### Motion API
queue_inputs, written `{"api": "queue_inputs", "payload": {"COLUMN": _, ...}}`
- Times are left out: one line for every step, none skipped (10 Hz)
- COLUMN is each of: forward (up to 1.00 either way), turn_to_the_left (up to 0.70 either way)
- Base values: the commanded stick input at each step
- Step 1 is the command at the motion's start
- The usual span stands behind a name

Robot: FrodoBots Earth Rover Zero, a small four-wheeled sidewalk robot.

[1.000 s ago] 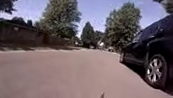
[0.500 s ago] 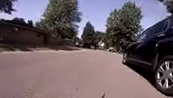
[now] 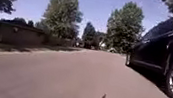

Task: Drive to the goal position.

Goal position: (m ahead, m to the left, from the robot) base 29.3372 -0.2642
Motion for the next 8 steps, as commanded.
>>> {"api": "queue_inputs", "payload": {"forward": 0.69, "turn_to_the_left": 0.03}}
{"api": "queue_inputs", "payload": {"forward": 0.69, "turn_to_the_left": 0.03}}
{"api": "queue_inputs", "payload": {"forward": 0.69, "turn_to_the_left": 0.03}}
{"api": "queue_inputs", "payload": {"forward": 0.69, "turn_to_the_left": 0.03}}
{"api": "queue_inputs", "payload": {"forward": 0.69, "turn_to_the_left": 0.03}}
{"api": "queue_inputs", "payload": {"forward": 0.69, "turn_to_the_left": 0.03}}
{"api": "queue_inputs", "payload": {"forward": 0.69, "turn_to_the_left": 0.03}}
{"api": "queue_inputs", "payload": {"forward": 0.69, "turn_to_the_left": 0.03}}
